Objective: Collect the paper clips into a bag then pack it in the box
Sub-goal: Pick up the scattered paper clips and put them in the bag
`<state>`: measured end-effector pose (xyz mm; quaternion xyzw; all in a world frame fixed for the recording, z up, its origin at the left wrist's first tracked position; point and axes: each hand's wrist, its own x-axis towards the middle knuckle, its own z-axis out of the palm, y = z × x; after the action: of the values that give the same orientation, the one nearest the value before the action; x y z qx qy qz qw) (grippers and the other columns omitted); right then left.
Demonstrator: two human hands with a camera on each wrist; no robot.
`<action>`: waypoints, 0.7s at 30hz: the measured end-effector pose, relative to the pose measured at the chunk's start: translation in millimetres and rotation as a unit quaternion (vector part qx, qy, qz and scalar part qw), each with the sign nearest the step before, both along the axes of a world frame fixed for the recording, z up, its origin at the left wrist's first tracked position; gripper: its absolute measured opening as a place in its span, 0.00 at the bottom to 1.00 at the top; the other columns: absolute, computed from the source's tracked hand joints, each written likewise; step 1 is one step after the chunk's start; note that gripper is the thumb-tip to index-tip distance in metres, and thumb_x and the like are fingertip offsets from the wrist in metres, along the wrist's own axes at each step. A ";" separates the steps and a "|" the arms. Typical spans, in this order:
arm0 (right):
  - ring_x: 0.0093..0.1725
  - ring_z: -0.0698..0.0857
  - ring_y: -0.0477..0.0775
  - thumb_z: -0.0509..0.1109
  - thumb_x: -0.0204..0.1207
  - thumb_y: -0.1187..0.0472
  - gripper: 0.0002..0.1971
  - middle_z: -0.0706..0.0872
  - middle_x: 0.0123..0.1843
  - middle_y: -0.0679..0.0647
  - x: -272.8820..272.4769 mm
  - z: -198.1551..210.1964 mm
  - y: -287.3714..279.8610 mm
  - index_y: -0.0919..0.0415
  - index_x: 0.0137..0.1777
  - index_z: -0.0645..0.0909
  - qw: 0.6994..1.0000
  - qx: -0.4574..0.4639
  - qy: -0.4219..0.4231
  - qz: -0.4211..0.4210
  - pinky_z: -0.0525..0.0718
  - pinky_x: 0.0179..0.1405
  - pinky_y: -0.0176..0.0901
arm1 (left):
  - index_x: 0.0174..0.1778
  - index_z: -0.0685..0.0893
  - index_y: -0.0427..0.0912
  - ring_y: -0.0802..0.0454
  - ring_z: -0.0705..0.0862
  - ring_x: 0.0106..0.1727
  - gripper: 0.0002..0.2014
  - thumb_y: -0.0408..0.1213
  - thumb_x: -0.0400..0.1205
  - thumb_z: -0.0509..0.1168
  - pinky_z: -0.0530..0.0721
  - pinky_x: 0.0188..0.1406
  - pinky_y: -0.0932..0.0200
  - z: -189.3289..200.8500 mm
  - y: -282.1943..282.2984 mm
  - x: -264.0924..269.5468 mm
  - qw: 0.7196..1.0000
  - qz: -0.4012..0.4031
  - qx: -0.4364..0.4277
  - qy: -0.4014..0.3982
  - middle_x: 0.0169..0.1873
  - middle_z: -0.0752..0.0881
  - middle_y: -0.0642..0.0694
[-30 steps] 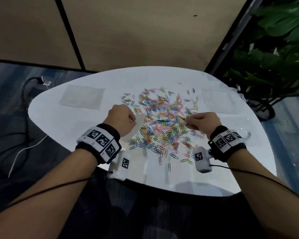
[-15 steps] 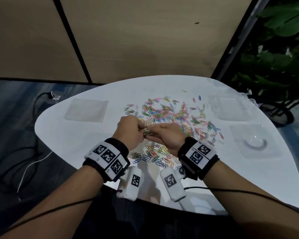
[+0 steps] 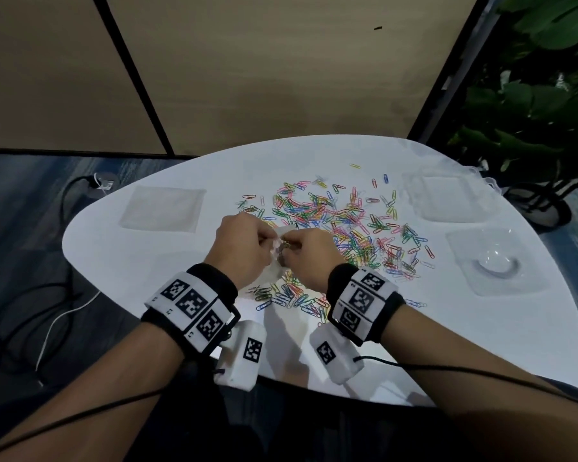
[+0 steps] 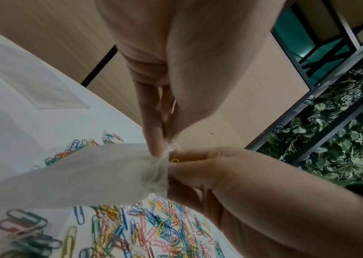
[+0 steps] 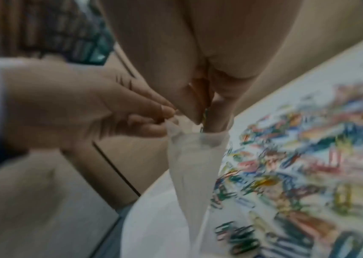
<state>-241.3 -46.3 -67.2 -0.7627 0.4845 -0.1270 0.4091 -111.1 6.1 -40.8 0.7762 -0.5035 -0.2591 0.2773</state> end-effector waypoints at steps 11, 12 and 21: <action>0.51 0.89 0.46 0.66 0.80 0.68 0.14 0.92 0.55 0.52 -20.3 24.7 -1.1 0.58 0.59 0.89 0.993 -0.039 -0.015 0.107 0.82 0.54 0.31 | 0.50 0.94 0.37 0.39 0.92 0.46 0.10 0.27 0.79 0.68 0.90 0.56 0.47 2.1 7.2 2.8 0.999 -0.017 0.017 -0.033 0.43 0.93 0.37; 0.49 0.89 0.43 0.68 0.79 0.68 0.13 0.92 0.53 0.50 -29.8 30.2 -5.3 0.57 0.58 0.90 0.994 -0.045 -0.029 0.091 0.83 0.54 0.31 | 0.51 0.93 0.37 0.38 0.92 0.46 0.10 0.28 0.80 0.68 0.90 0.56 0.46 3.7 6.9 4.1 0.999 -0.011 0.015 -0.031 0.44 0.93 0.36; 0.78 0.71 0.63 0.70 0.78 0.47 0.42 0.66 0.81 0.64 -173.3 -42.4 -17.3 0.58 0.85 0.53 0.895 0.046 0.440 0.055 0.72 0.75 0.53 | 0.48 0.94 0.38 0.41 0.91 0.48 0.11 0.28 0.81 0.66 0.89 0.59 0.48 17.5 21.9 4.9 0.997 -0.034 0.021 -0.066 0.43 0.93 0.38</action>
<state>-414.6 -63.5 -109.6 -0.7464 0.5776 0.2671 0.1949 -106.2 28.0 -23.4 0.7796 -0.5415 -0.2266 0.2183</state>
